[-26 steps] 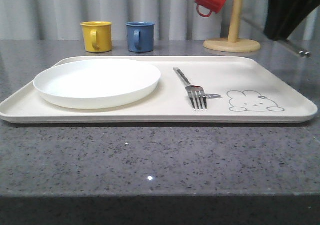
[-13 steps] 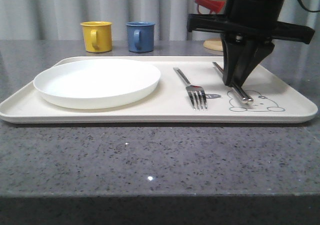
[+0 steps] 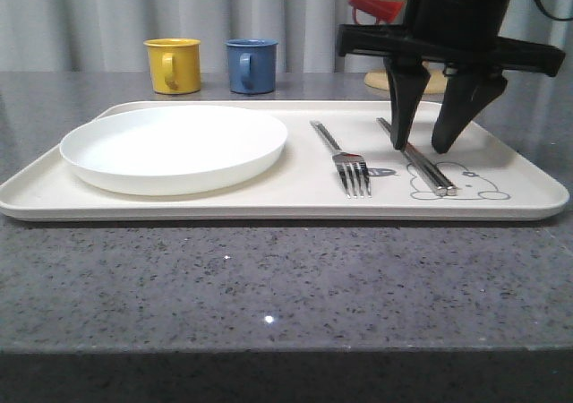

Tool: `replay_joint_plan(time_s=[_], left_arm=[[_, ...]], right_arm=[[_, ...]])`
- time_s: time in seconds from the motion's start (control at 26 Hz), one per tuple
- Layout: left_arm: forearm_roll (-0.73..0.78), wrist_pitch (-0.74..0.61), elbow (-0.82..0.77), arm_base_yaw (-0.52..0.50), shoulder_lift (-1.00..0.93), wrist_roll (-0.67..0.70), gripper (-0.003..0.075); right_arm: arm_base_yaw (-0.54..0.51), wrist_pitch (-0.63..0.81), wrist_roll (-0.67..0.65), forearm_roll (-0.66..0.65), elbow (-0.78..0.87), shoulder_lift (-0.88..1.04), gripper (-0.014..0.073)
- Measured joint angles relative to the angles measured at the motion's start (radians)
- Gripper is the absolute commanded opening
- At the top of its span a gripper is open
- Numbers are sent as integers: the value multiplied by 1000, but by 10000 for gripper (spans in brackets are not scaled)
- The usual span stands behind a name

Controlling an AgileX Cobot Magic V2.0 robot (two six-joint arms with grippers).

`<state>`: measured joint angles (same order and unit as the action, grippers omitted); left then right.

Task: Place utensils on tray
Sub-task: 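Place the chopsticks on the tray beside the fork and release, then grasp the metal spoon with the right gripper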

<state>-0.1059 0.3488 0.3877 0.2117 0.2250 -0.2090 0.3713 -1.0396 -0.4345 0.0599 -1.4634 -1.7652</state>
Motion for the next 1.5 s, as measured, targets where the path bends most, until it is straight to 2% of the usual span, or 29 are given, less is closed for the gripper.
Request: replay_joint_plan(time_s=[0.23,0.5,0.65,1.31,1.38,1.5], left_arm=[[0,0,0,0,0,0,-18],[0,0,0,0,0,0,-18],[0,0,0,0,0,0,-18],[0,0,0,0,0,0,-18],[0,0,0,0,0,0,-18],[0,0,0,0,0,0,-18]], right_arm=[[-134,-42,101,-15,0,105,353],[-459,-148,323,-29,0,160,350],[-576,-152,386,-30,9,155,350],[-598,-72,424,-22,9,-37,344],[-598,-69,424,-22,9,-39,292],[-598,-67,424,-22,9,-43,137]])
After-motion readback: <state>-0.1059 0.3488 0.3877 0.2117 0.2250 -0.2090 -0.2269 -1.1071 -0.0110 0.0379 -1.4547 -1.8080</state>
